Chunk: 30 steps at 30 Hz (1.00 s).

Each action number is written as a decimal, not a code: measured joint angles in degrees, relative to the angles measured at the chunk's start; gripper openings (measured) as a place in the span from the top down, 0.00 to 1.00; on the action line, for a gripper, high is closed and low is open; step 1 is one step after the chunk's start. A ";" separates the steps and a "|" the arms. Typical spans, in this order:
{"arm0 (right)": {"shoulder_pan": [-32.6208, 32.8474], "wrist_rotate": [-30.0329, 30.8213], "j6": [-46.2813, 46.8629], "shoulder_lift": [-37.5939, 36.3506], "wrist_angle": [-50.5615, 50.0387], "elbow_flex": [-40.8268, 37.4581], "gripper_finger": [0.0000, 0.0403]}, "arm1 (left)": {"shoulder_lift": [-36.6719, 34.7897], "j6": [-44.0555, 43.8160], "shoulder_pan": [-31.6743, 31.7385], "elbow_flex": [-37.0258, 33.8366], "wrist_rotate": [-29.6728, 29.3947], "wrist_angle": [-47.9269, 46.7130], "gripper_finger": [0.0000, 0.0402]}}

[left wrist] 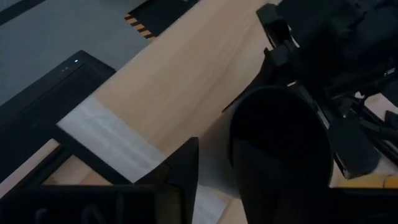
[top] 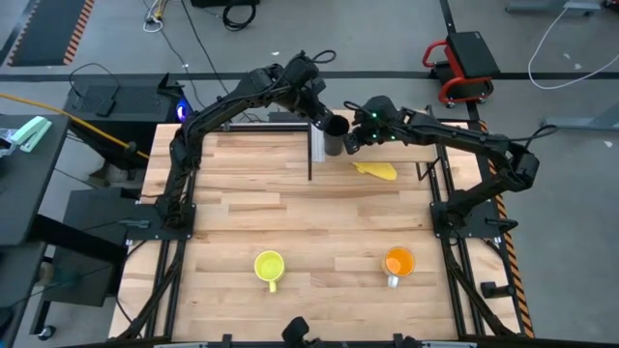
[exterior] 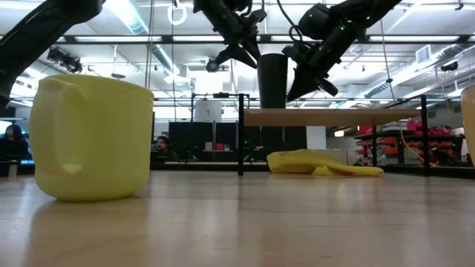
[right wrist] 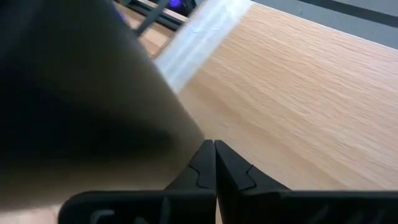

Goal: Stack small to large cups/mugs on shelf
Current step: Put the black cup on the shelf

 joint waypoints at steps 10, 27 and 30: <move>-1.39 0.87 0.02 -4.10 -2.04 0.00 1.00 | -3.37 -0.16 2.88 0.02 -0.19 -0.53 0.72; 14.27 5.56 5.73 -9.65 0.23 -5.45 1.00 | -6.39 4.65 -1.68 -2.12 -3.73 -15.99 0.76; 13.92 6.28 7.58 -9.70 6.03 -8.52 1.00 | -6.47 4.74 -2.27 -2.10 -4.87 -15.83 0.77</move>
